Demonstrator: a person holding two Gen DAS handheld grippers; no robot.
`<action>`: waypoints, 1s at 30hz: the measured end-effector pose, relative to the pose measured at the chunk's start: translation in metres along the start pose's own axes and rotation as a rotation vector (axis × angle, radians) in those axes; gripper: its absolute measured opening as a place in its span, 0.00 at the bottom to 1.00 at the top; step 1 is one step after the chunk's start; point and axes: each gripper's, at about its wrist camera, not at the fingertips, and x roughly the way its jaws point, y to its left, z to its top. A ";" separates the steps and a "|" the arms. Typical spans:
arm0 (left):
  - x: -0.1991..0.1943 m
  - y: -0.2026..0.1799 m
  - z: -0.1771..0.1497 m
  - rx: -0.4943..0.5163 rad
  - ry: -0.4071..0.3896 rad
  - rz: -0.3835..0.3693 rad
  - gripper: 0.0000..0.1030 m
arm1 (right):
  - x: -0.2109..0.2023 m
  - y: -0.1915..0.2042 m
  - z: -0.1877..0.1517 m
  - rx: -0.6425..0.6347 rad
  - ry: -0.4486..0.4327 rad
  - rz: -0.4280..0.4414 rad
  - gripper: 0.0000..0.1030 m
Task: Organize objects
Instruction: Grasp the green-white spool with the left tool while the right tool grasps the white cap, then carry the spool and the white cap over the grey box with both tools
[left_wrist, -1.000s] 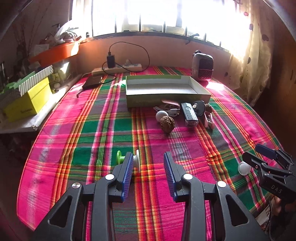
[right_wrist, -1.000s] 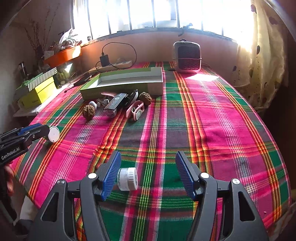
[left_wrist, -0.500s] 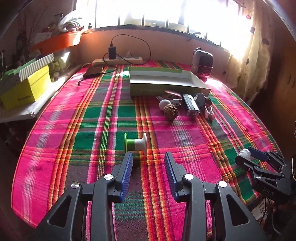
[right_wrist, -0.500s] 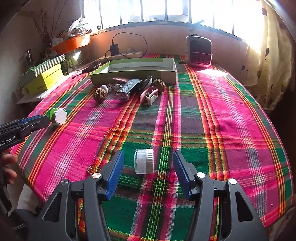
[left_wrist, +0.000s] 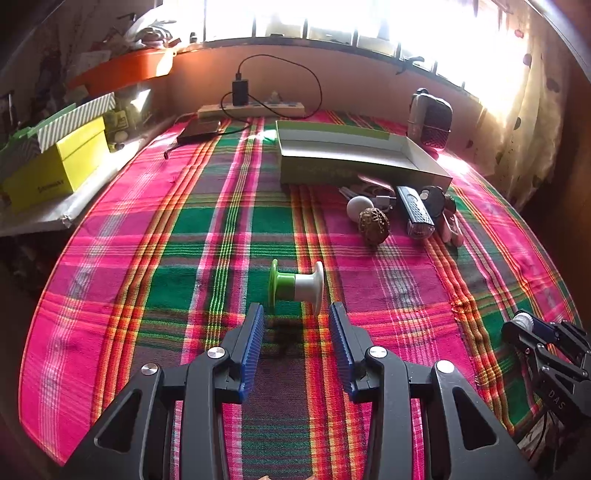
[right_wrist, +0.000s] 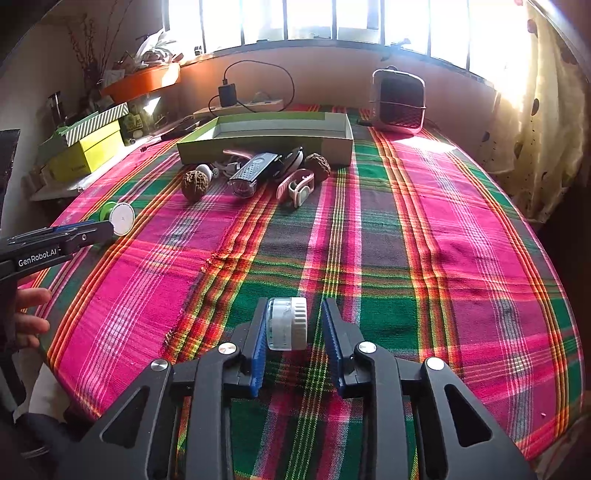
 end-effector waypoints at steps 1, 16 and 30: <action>0.000 0.000 0.001 0.002 -0.004 0.006 0.34 | 0.000 0.000 0.001 0.001 0.000 0.001 0.25; 0.018 0.001 0.018 0.030 0.013 -0.029 0.34 | 0.008 0.002 0.008 -0.012 0.003 -0.006 0.19; 0.031 0.001 0.019 0.036 0.049 -0.015 0.34 | 0.018 0.004 0.020 -0.017 0.018 0.021 0.19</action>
